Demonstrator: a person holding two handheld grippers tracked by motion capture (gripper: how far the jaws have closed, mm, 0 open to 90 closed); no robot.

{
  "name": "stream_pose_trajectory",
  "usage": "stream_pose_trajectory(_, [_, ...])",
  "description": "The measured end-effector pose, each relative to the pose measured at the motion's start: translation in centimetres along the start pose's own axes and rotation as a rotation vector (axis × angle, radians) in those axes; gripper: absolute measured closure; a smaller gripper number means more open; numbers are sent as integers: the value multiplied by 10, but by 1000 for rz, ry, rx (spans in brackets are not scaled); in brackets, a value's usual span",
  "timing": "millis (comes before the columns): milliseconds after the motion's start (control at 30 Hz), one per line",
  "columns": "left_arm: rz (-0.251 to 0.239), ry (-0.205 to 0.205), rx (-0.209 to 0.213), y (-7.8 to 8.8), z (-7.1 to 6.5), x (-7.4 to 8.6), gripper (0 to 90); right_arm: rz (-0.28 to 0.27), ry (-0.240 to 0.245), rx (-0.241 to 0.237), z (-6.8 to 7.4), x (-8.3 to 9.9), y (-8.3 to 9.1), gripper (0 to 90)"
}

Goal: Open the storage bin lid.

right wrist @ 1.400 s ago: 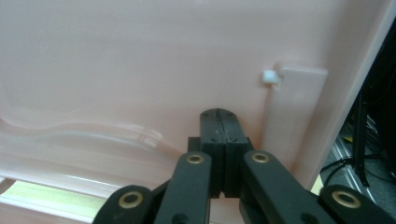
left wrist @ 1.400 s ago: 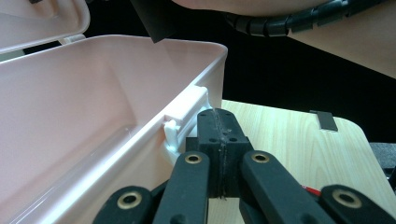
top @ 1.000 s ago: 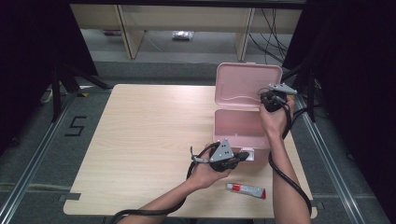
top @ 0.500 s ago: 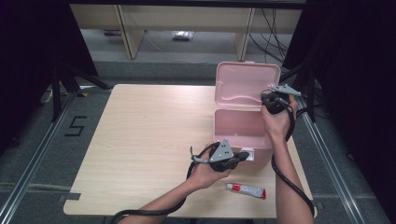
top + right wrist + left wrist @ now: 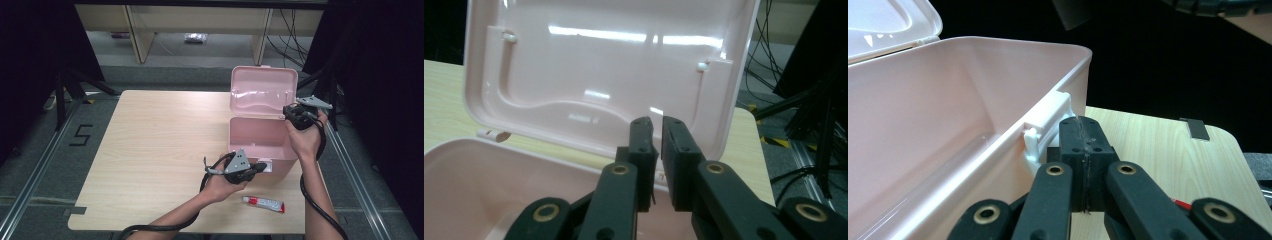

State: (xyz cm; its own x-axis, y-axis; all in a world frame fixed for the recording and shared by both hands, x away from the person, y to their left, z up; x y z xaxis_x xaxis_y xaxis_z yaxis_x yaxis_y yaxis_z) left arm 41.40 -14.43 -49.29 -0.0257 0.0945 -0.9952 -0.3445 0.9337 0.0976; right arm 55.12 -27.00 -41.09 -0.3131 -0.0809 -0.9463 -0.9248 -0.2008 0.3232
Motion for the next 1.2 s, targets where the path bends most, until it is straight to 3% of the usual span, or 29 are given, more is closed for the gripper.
stream_pose_trajectory(267, [1, 2, 0, 0, 0, 0, 900, 2, 17, -2, 4, 6, 15, 837])
stream_pose_trajectory(300, [1, 3, 0, 0, 0, 0, 900, 7, -8, 2, 6, 7, 17, 837])
stream_pose_trajectory(367, [3, 6, -3, 0, 0, 0, 900, -5, 33, -13, 7, 9, 24, 839])
stream_pose_trajectory(433, [3, 7, -3, 0, 0, 0, 900, 10, 8, -13, 10, 12, 29, 839])
stream_pose_trajectory(500, [4, 3, 0, 0, 0, 0, 900, 9, 43, -36, 11, 14, 34, 840])
stream_pose_trajectory(533, [4, 5, -2, 0, 0, 0, 900, 15, 24, -40, 13, 16, 36, 839])
stream_pose_trajectory(567, [4, 8, -4, 0, 0, 0, 900, 28, 50, -51, 13, 19, 39, 839])
stream_pose_trajectory(833, [7, 9, -6, 0, 0, 0, 900, 62, 16, -100, 28, 35, 57, 836])
stream_pose_trajectory(1067, [5, 9, -3, 0, 0, 0, 900, 83, 55, -146, 33, 46, 73, 831])
stream_pose_trajectory(1100, [5, 13, -6, 0, 0, 0, 900, 96, 11, -156, 38, 48, 77, 831])
stream_pose_trajectory(1133, [7, 7, 0, 0, 0, 0, 900, 92, 42, -160, 37, 48, 80, 830])
stream_pose_trajectory(1200, [7, 11, -4, 0, 0, 0, 900, 99, 59, -184, 40, 51, 85, 828])
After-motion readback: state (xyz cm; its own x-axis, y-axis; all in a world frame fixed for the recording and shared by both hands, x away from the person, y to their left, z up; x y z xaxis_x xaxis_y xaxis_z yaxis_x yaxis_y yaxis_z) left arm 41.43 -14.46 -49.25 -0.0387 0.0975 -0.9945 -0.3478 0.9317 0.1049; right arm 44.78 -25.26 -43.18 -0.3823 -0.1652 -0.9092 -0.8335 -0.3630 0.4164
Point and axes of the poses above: each handheld gripper's, and its own axes: y roughly backward along the jaws, x roughly out of its underside, z roughly to its left, the point moved 9 cm from there along -y, roughly forward along the jaws, and after that the axes turned 8 degrees about -z, right-handed, at the moved point
